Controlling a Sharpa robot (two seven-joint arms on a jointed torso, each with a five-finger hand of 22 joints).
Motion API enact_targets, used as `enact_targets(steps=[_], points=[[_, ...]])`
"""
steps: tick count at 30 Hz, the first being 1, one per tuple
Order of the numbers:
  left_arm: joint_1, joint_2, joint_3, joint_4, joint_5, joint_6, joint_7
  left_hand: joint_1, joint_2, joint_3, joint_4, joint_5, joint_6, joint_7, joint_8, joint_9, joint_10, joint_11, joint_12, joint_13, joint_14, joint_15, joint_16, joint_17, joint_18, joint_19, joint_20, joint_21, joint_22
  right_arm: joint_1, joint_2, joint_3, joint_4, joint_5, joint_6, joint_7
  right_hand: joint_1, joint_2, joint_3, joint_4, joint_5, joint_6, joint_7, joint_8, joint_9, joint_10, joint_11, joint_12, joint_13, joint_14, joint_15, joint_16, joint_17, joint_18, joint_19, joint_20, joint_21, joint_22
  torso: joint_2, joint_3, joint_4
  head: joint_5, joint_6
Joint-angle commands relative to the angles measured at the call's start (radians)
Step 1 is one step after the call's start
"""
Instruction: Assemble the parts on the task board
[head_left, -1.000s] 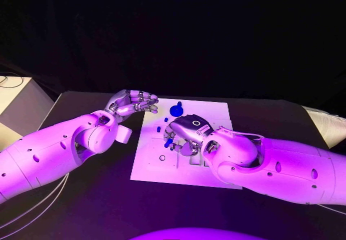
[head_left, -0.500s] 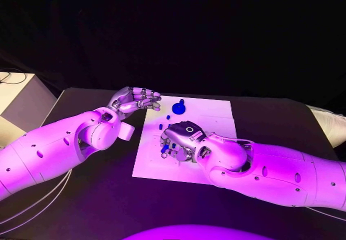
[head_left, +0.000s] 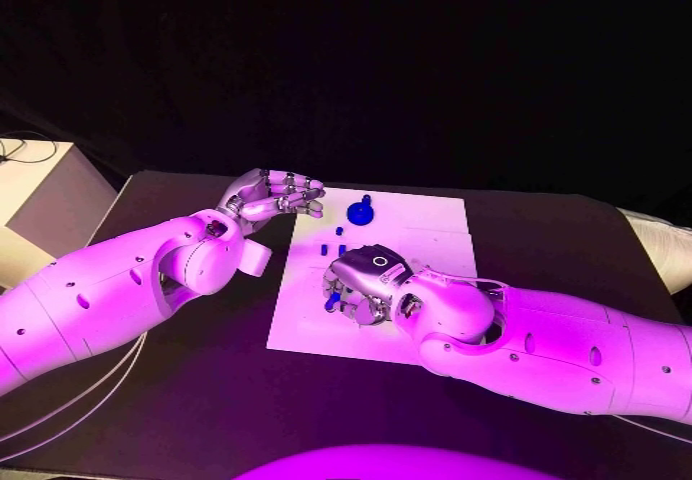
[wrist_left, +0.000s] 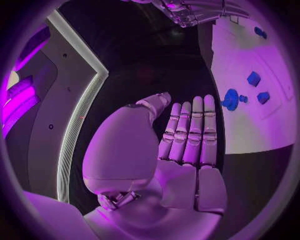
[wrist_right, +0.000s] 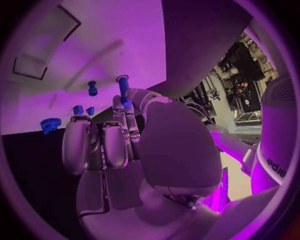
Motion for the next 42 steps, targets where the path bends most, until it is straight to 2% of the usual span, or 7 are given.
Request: enact_targets(steps=[1,9,22,27,42], points=[[0.000,0.000,0.001,0.003,0.011,0.012,0.002,0.002,0.006,-0.003,0.000,-0.002,-0.001,0.005,-0.004,-0.002,-0.005,0.000,-0.005,0.002,-0.009,0.001,-0.006,0.001,0.009,0.002,0.006,-0.004,-0.001,-0.002,-0.002,-0.001,0.009,-0.002,0.024,0.012,-0.003,0.008,0.003,-0.005,0.004,0.001,0.003,0.002,0.014,0.014,-0.009,0.002,0.001,0.026,-0.006,0.004,-0.001,-0.011,0.011,-0.004,0.002,0.017,0.000,0.0004,-0.0007,0.003,-0.004],[0.000,0.001,0.001,0.001,0.011,0.013,0.001,0.002,0.006,-0.003,0.000,-0.002,-0.001,0.005,-0.004,-0.002,-0.005,0.000,-0.005,0.002,-0.009,0.001,-0.006,0.001,0.009,0.002,0.006,-0.004,-0.001,-0.004,-0.006,-0.001,0.014,-0.004,0.030,0.010,-0.003,0.008,0.003,-0.005,0.004,0.001,0.003,0.002,0.014,0.014,-0.009,0.002,0.001,0.026,-0.006,0.004,-0.001,-0.011,0.011,-0.004,0.002,0.017,0.000,0.0000,0.0003,0.004,-0.007],[0.000,0.001,0.001,0.001,0.011,0.014,0.001,0.002,0.006,-0.003,0.000,-0.002,-0.001,0.005,-0.004,-0.002,-0.005,0.000,-0.005,0.002,-0.009,0.001,-0.006,0.001,0.009,0.002,0.006,-0.004,-0.001,-0.007,0.003,-0.001,-0.010,-0.013,0.037,0.003,-0.006,0.008,0.005,-0.007,0.005,0.001,0.003,0.003,0.016,0.014,-0.009,0.002,0.000,0.026,-0.006,0.004,-0.003,-0.011,0.011,-0.004,0.001,0.017,0.000,-0.0004,0.0004,0.003,-0.010],[0.000,0.000,0.001,0.001,0.011,0.014,0.001,0.002,0.006,-0.004,0.001,-0.002,-0.001,0.006,-0.005,-0.002,-0.006,0.001,-0.005,0.002,-0.009,0.001,-0.008,0.003,0.009,0.003,0.007,-0.006,-0.003,-0.007,0.004,-0.001,-0.016,-0.015,0.047,0.002,-0.006,0.008,0.005,-0.007,0.005,0.001,0.003,0.003,0.016,0.014,-0.009,0.002,0.000,0.026,-0.006,0.004,-0.003,-0.011,0.011,-0.004,0.001,0.017,0.000,-0.0011,0.0003,0.005,-0.014],[0.000,0.000,0.001,0.002,0.010,0.015,0.000,0.002,0.006,-0.004,0.001,-0.002,-0.001,0.006,-0.005,-0.002,-0.006,0.001,-0.005,0.002,-0.009,0.001,-0.008,0.003,0.009,0.003,0.007,-0.006,-0.003,-0.010,0.018,-0.004,-0.027,-0.019,0.059,0.006,-0.017,0.003,0.009,-0.011,0.003,-0.007,0.006,0.002,0.018,0.008,-0.006,0.000,-0.002,0.025,-0.004,0.003,-0.006,-0.010,0.009,-0.002,-0.003,0.014,-0.001,-0.0007,-0.0002,0.005,-0.014]])
